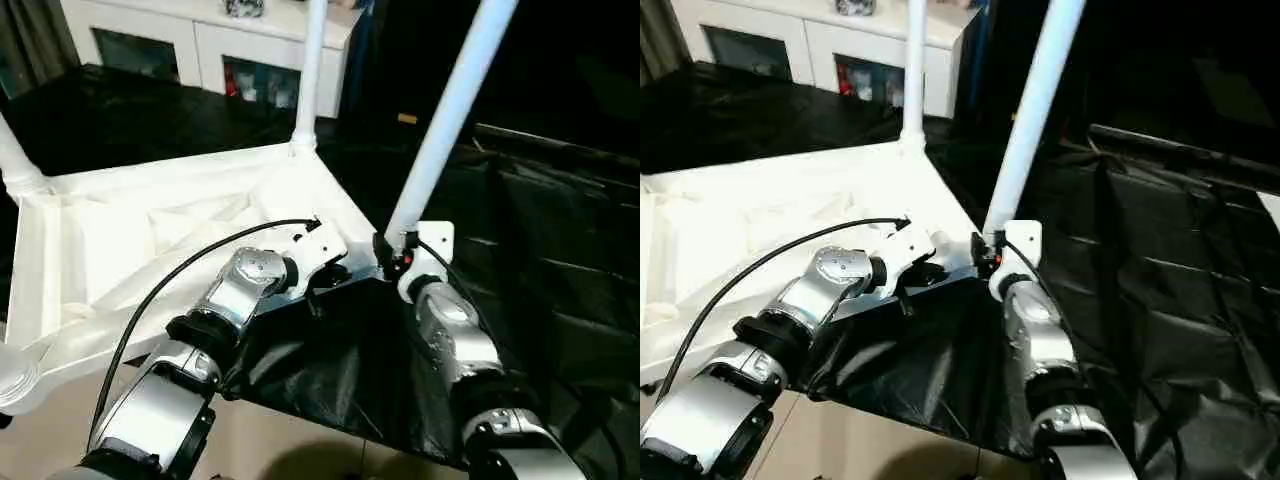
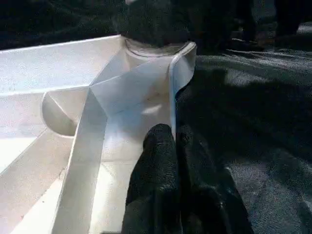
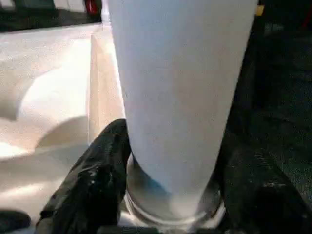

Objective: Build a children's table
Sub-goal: Rotate leg to tighten

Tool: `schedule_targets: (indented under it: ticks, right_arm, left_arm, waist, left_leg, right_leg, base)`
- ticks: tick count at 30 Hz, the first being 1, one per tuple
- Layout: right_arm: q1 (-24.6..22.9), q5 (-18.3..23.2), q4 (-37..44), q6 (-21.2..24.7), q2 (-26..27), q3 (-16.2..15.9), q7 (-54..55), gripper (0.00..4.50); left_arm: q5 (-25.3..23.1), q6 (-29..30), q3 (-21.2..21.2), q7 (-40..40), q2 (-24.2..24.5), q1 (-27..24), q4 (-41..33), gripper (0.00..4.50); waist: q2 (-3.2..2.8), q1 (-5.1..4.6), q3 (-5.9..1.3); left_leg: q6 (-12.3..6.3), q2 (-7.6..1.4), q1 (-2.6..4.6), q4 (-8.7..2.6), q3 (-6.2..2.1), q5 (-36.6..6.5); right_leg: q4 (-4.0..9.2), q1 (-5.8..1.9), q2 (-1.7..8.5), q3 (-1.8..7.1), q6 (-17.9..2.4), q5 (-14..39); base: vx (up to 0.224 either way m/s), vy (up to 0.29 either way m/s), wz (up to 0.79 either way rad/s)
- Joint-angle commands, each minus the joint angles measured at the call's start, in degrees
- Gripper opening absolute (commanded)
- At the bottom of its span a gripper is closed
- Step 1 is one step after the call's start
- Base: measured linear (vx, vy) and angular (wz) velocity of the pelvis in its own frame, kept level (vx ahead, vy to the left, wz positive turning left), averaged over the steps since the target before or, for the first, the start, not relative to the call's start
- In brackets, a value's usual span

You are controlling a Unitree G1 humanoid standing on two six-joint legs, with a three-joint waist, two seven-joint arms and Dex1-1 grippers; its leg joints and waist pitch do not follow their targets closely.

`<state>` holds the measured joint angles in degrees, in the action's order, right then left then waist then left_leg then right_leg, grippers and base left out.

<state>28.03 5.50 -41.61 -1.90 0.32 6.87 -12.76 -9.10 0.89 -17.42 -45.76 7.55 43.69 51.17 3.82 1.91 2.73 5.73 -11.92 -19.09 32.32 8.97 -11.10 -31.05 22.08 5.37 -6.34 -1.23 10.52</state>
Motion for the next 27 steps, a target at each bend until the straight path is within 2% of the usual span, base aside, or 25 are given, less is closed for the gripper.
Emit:
schedule_targets:
  ticks: [1,2,4,6,9,10,11,12,13,14,15,16,17,18,19,20,21,23,24,25,26,27]
  right_arm:
    - [-1.5,1.6,2.0,1.9,-1.1,-0.2,-2.8,3.06]
    - [-2.1,1.8,3.2,1.8,-2.1,-0.1,-3.6,3.36]
    - [-3.8,2.7,6.9,2.2,-4.5,0.4,-6.0,3.44]
    - [-5.7,4.3,10.7,3.2,-7.1,0.9,-10.1,3.67]
    - [-7.1,5.1,13.4,4.0,-9.5,0.8,-13.6,3.91]
    - [-8.9,6.5,16.5,6.0,-12.9,0.3,-19.1,3.99]
    - [-9.1,6.7,16.9,6.3,-13.5,0.2,-19.9,4.11]
    - [-9.3,6.9,17.2,6.6,-13.9,0.2,-20.6,4.23]
    - [-10.9,7.2,18.6,7.0,-17.2,0.2,-24.3,4.31]
    - [-11.5,7.5,19.2,7.3,-18.2,0.2,-25.3,4.31]
    - [-12.1,8.0,20.3,7.9,-19.0,0.2,-26.3,4.31]
    - [-12.6,9.0,21.6,9.2,-19.6,0.2,-27.7,4.31]
    - [-12.7,9.3,21.9,9.4,-19.8,0.2,-28.0,4.31]
    - [-13.9,11.4,24.7,11.7,-21.0,-0.2,-30.6,4.33]
    - [-14.4,12.0,25.7,12.4,-21.5,-0.5,-32.0,4.34]
    - [-14.5,12.2,25.9,12.6,-21.6,-0.6,-32.3,4.34]
    - [-15.2,13.2,27.2,13.8,-22.2,-1.4,-34.9,4.34]
    - [-15.4,13.4,28.1,14.3,-22.4,-2.8,-36.4,4.34]
    - [-15.3,13.5,28.7,14.7,-22.1,-3.9,-37.0,4.34]
    - [-15.3,13.5,28.8,14.8,-22.0,-4.1,-37.1,4.34]
    - [-15.2,13.6,29.2,15.2,-21.9,-4.6,-37.4,4.34]
    - [-15.0,13.5,29.6,15.4,-21.6,-5.3,-37.6,4.34]
  left_arm:
    - [-0.3,-1.8,-0.3,-0.2,-0.3,1.9,0.8,0.0]
    - [-0.3,-2.2,-0.1,-0.3,-0.3,2.2,1.3,0.0]
    - [-0.3,-3.1,0.1,-0.7,0.0,2.2,1.6,0.0]
    - [-0.3,-3.8,0.1,-1.2,0.3,2.0,1.4,0.0]
    - [0.1,-4.3,0.1,-2.7,0.7,1.7,0.8,0.0]
    - [0.3,-5.3,-0.2,-3.8,1.3,1.5,0.7,0.0]
    - [0.3,-5.5,-0.2,-3.9,1.4,1.6,0.8,0.0]
    - [0.3,-5.7,-0.2,-4.0,1.4,1.6,1.0,0.0]
    - [1.2,-7.2,0.2,-5.7,2.1,1.2,0.6,0.0]
    - [1.5,-7.9,0.4,-6.3,2.3,1.2,0.8,0.0]
    - [1.6,-8.1,0.5,-6.4,2.4,1.3,0.9,0.0]
    - [1.5,-8.6,0.8,-5.4,2.5,1.5,1.2,0.0]
    - [1.5,-8.5,0.9,-5.4,2.5,1.6,1.3,0.0]
    - [2.5,-7.3,2.0,-5.5,2.4,2.2,1.5,0.27]
    - [3.6,-6.3,2.9,-5.7,2.3,2.2,0.6,0.43]
    - [3.8,-6.1,3.1,-5.7,2.3,2.2,0.4,0.54]
    - [6.5,-3.7,4.9,-7.0,2.1,1.9,-2.7,0.54]
    - [7.7,-2.7,5.8,-7.4,2.3,1.4,-5.5,0.6]
    - [8.5,-1.2,6.4,-7.6,2.9,0.9,-8.2,0.9]
    - [8.7,-0.9,6.5,-7.7,3.0,0.8,-8.6,0.98]
    - [9.1,0.0,6.7,-8.2,3.4,0.6,-9.8,0.98]
    - [9.6,2.2,6.7,-9.6,4.5,-0.2,-12.6,1.0]
  waist:
    - [-0.37,-0.12,-2.55]
    - [-0.25,-0.01,-2.62]
    - [-0.61,0.26,-2.92]
    - [-0.25,0.85,-3.32]
    - [-0.04,0.96,-3.43]
    - [-0.02,1.06,-3.66]
    - [0.11,1.39,-3.77]
    - [0.11,1.4,-3.76]
    - [0.47,1.39,-3.7]
    - [0.33,1.76,-3.72]
    - [0.44,1.69,-3.74]
    - [0.97,1.68,-3.75]
    - [0.79,1.74,-3.73]
    - [1.17,1.66,-3.64]
    - [1.08,1.67,-3.58]
    - [1.27,1.71,-3.5]
    - [1.19,1.85,-3.5]
    - [0.85,1.93,-3.54]
    - [0.9,1.89,-3.43]
    - [0.96,1.85,-3.44]
    - [0.77,1.9,-3.41]
    - [0.91,1.84,-3.48]
  left_leg:
    - [-1.75,-1.48,0.23,-4.81,0.12,-20.6]
    - [-2.01,-1.47,0.57,-4.64,0.37,-20.9]
    - [-2.33,-1.35,0.37,-4.48,0.67,-19.2]
    - [-3.63,-1.44,-0.14,-3.97,1.13,-14.2]
    - [-5.13,-1.17,-0.45,-3.57,1.51,-13.3]
    - [-5.57,-1.14,-0.85,-3.39,1.46,-11.1]
    - [-6.63,-1.16,-1.25,-2.96,1.52,-7.6]
    - [-7.02,-1.12,-1.45,-2.99,1.47,-6.7]
    - [-7.34,-1.1,-1.54,-2.9,1.55,-6.4]
    - [-7.87,-1.12,-1.29,-2.75,1.63,-6.3]
    - [-8.15,-1.1,-1.39,-2.72,1.61,-5.8]
    - [-8.35,-1.12,-1.43,-2.65,1.65,-5.9]
    - [-8.47,-1.11,-1.44,-2.67,1.59,-6.1]
    - [-8.67,-1.19,-1.54,-2.71,1.51,-6.5]
    - [-8.63,-1.27,-1.46,-2.73,1.5,-6.7]
    - [-8.43,-1.3,-1.45,-2.74,1.49,-7.2]
    - [-7.95,-1.24,-1.52,-2.72,1.5,-7.5]
    - [-7.5,-1.61,-1.32,-2.74,1.44,-7.1]
    - [-7.15,-1.6,-1.34,-2.76,1.46,-7.5]
    - [-6.89,-1.69,-1.32,-2.81,1.42,-7.7]
    - [-6.67,-1.63,-1.27,-2.84,1.37,-7.4]
    - [-6.33,-1.66,-1.21,-2.78,1.41,-7.0]
  right_leg:
    - [3.66,-1.43,3.37,2.82,-6.9,22.3]
    - [3.66,-1.08,3.42,3.08,-7.2,22.7]
    - [3.43,-1.22,3.22,3.48,-7.3,21.6]
    - [2.25,-1.43,2.93,4.04,-9.0,13.6]
    - [2.12,-1.45,2.87,4.14,-10.2,13.6]
    - [1.64,-1.71,2.8,4.19,-10.6,11.6]
    - [0.91,-1.87,2.76,4.29,-11.3,6.8]
    - [0.77,-2.07,2.74,4.22,-11.6,5.9]
    - [0.86,-2.1,2.63,4.16,-11.4,5.9]
    - [0.83,-2.06,2.73,4.21,-11.4,5.9]
    - [0.68,-2.12,2.7,4.19,-11.7,5.5]
    - [0.7,-2.12,2.71,4.13,-11.6,5.8]
    - [0.62,-2.14,2.71,4.1,-11.6,6.2]
    - [0.89,-2.13,2.77,3.95,-10.9,8.8]
    - [1.0,-2.03,2.85,3.96,-10.7,9.6]
    - [1.11,-1.92,2.88,3.93,-10.4,11.1]
    - [1.08,-2.04,3.05,3.93,-10.5,12.2]
    - [0.84,-1.64,2.99,4.0,-12.0,9.9]
    - [0.77,-1.67,2.86,3.93,-12.3,9.1]
    - [0.63,-1.73,2.9,3.92,-12.4,8.8]
    - [0.54,-1.71,2.86,3.92,-12.5,8.3]
    - [0.39,-1.78,2.87,3.97,-12.7,7.6]
  base:
    - [0.0,0.0,0.0]
    - [0.0,0.0,0.0]
    - [0.0,0.0,0.0]
    - [0.0,0.0,0.0]
    - [0.035,-0.021,0.05]
    - [0.074,-0.047,0.05]
    - [0.0,0.0,0.0]
    - [0.0,0.0,0.0]
    - [0.0,0.0,0.0]
    - [0.0,0.0,0.0]
    - [0.0,0.0,0.0]
    - [0.0,0.0,0.0]
    - [0.0,0.0,0.0]
    - [0.0,0.0,0.0]
    - [0.0,0.0,0.0]
    - [0.0,0.0,0.0]
    - [0.0,0.0,0.0]
    - [0.0,0.0,0.0]
    - [0.0,0.0,0.0]
    - [0.0,0.0,0.0]
    - [0.0,0.0,0.0]
    - [0.0,0.0,0.0]
